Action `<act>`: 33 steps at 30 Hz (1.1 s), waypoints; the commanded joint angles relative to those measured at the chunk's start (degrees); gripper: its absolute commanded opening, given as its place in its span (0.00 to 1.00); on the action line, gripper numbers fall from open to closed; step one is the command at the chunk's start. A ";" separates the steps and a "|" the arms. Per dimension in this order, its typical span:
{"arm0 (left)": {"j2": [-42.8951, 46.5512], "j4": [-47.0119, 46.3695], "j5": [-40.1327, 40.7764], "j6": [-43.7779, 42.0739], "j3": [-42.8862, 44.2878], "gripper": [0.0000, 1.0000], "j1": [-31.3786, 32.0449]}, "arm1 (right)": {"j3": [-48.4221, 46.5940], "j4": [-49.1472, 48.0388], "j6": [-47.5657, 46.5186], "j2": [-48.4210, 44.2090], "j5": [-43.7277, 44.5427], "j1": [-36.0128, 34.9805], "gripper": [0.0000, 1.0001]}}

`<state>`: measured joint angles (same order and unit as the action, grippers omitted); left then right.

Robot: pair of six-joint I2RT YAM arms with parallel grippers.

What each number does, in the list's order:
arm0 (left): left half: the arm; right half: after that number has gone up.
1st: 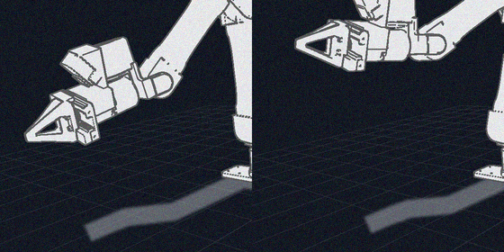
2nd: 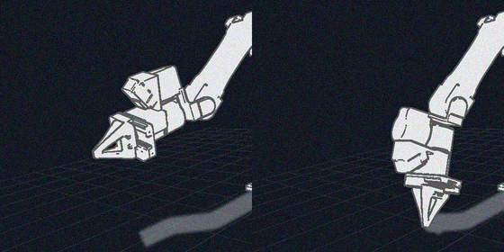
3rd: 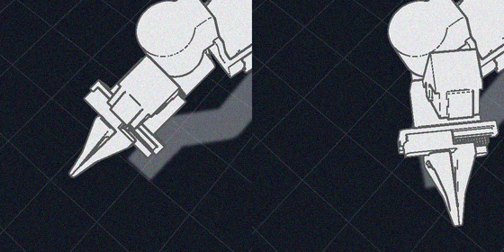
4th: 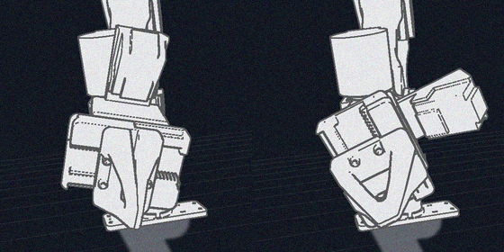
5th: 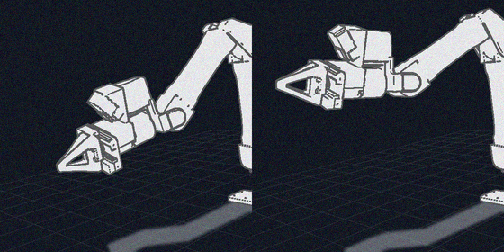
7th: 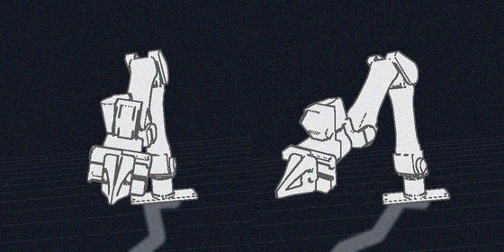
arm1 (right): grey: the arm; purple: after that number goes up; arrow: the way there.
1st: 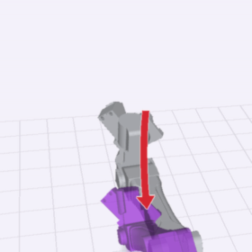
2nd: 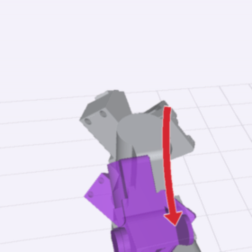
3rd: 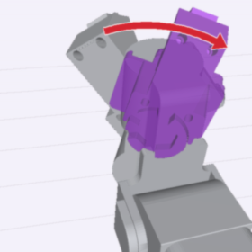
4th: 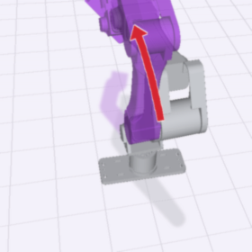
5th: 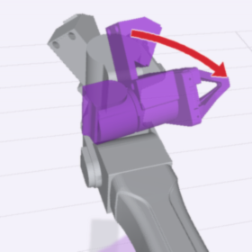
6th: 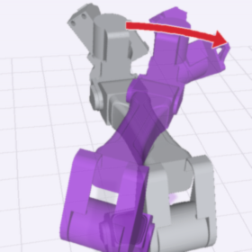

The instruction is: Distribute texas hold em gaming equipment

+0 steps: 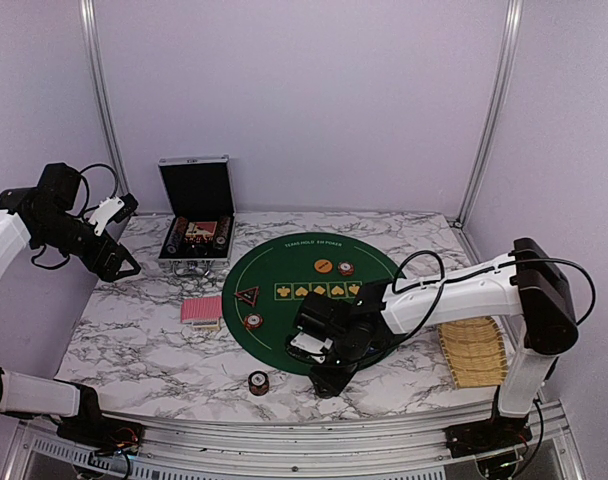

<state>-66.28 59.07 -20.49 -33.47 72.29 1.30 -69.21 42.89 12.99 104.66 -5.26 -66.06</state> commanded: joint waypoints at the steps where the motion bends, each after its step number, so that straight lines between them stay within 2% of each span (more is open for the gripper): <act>1: 0.51 2.02 0.16 -0.22 1.10 0.99 0.08 | -3.04 2.48 -0.33 -2.50 1.47 -0.47 0.29; 10: 0.44 2.02 -0.04 -0.27 1.09 0.99 0.05 | -6.69 5.88 -0.60 -4.65 2.70 1.22 0.28; 15: 0.66 2.02 0.16 -0.27 1.14 0.99 0.02 | -5.83 5.69 -0.72 -5.87 3.08 5.68 0.27; 22: 0.72 2.02 0.13 -0.28 1.09 0.99 0.02 | -2.71 2.00 -1.12 -6.07 3.81 13.74 0.27; 33: 0.69 2.10 0.37 -0.23 1.14 0.99 0.04 | 0.48 -3.83 -1.13 -2.35 1.88 16.03 0.26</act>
<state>-66.28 59.11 -20.45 -33.47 72.29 1.30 -69.21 42.44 11.99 101.27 -2.50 -50.50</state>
